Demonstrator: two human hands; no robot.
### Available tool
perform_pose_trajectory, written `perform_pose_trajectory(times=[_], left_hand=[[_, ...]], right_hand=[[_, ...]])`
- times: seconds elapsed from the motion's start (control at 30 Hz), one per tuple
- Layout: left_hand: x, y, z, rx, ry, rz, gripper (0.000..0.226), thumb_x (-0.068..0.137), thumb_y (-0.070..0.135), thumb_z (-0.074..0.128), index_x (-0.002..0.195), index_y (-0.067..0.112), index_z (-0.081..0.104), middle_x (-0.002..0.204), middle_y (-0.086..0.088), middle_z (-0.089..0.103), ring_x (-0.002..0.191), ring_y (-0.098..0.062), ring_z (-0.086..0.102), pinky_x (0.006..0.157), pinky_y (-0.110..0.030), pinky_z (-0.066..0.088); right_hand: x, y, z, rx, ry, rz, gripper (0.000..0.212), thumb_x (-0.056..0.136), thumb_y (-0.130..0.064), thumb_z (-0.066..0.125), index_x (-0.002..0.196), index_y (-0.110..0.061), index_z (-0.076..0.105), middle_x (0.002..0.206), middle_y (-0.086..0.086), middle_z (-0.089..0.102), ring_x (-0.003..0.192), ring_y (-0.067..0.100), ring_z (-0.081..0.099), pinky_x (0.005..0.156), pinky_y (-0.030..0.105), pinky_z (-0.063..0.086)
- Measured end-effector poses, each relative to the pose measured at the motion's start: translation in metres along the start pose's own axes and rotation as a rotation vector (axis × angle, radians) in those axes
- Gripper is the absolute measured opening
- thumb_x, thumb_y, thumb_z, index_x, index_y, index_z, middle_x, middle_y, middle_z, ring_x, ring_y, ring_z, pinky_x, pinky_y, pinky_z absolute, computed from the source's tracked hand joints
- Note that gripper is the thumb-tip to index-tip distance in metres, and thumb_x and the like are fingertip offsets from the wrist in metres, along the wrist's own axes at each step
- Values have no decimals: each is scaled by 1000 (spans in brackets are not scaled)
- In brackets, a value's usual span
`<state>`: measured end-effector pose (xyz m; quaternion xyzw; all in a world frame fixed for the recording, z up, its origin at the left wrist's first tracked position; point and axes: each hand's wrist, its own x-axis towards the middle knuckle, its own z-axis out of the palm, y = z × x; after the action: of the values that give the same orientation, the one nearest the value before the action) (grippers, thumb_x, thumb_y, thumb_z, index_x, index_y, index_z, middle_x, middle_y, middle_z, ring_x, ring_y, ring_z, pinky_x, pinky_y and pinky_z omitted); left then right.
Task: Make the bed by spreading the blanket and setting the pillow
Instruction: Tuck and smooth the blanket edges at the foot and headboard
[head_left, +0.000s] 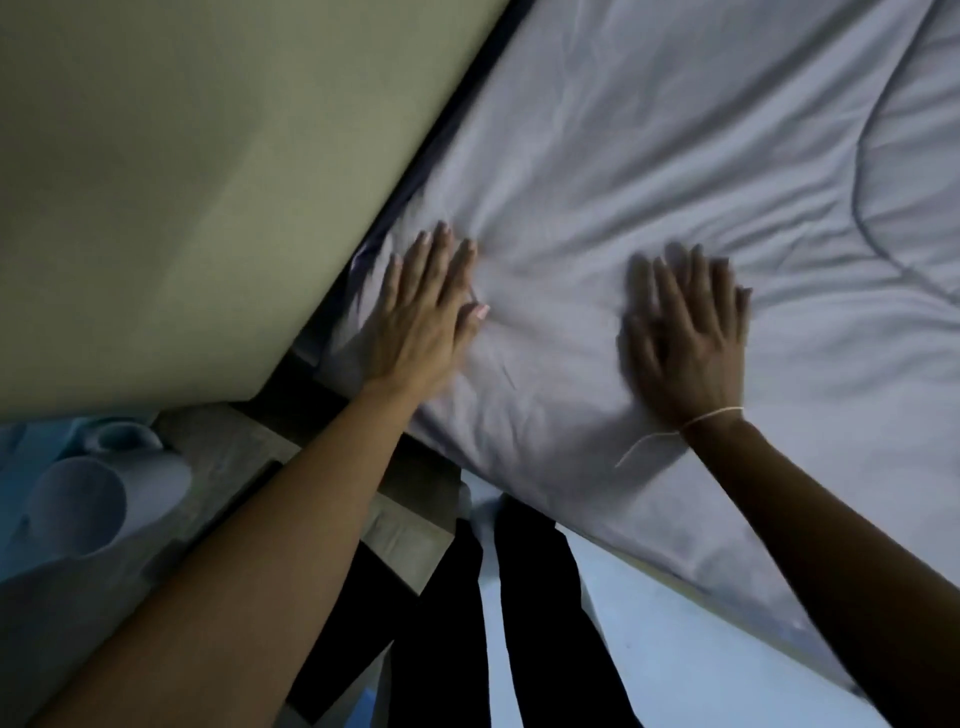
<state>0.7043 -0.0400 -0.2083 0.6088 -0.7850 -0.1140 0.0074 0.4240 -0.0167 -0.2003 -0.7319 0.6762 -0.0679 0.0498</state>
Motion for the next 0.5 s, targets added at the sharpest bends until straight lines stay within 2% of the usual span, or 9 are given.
perform_pose_trajectory(times=[0.07, 0.2, 0.3, 0.4, 0.47, 0.5], left_hand=[[-4, -9, 9, 20, -18, 19, 63, 98, 49, 22, 152, 18, 10, 160, -10, 9, 147, -24, 5, 119, -44, 4], [-29, -21, 17, 42, -15, 5, 64, 99, 50, 17, 152, 16, 10, 160, -10, 9, 147, -25, 6, 119, -46, 6], [-51, -22, 22, 39, -24, -62, 63, 99, 48, 18, 152, 14, 12, 159, -12, 10, 147, -28, 7, 119, -48, 8], [-70, -17, 19, 1, -16, -181, 62, 99, 47, 19, 152, 15, 11, 159, -12, 9, 147, -28, 6, 117, -53, 5], [-70, -5, 13, -36, 24, -261, 62, 99, 44, 21, 152, 13, 11, 159, -16, 9, 147, -30, 7, 116, -56, 5], [-65, 2, 8, -48, 53, -284, 62, 99, 43, 22, 151, 11, 10, 158, -18, 10, 146, -32, 8, 116, -56, 5]], right_hand=[[-12, -13, 10, -59, -43, -20, 59, 97, -46, 35, 151, -23, 25, 159, 11, 18, 146, 40, 10, 117, 56, 12], [-68, -62, 25, -28, -142, -383, 57, 97, -45, 39, 149, -24, 30, 157, 13, 22, 145, 41, 14, 114, 58, 18], [-115, -82, 34, -52, -238, -597, 55, 97, -42, 38, 149, -26, 29, 158, 10, 20, 145, 39, 14, 116, 57, 15], [-136, -87, 29, 26, -322, -797, 45, 97, -42, 42, 138, -26, 49, 157, 6, 23, 147, 33, 14, 118, 53, 13], [-127, -76, 14, 159, -298, -821, 43, 97, -39, 45, 135, -21, 54, 154, 11, 30, 146, 31, 20, 116, 53, 22], [-115, -65, 5, 226, -253, -773, 44, 96, -36, 48, 136, -18, 53, 152, 14, 33, 144, 32, 24, 115, 53, 24]])
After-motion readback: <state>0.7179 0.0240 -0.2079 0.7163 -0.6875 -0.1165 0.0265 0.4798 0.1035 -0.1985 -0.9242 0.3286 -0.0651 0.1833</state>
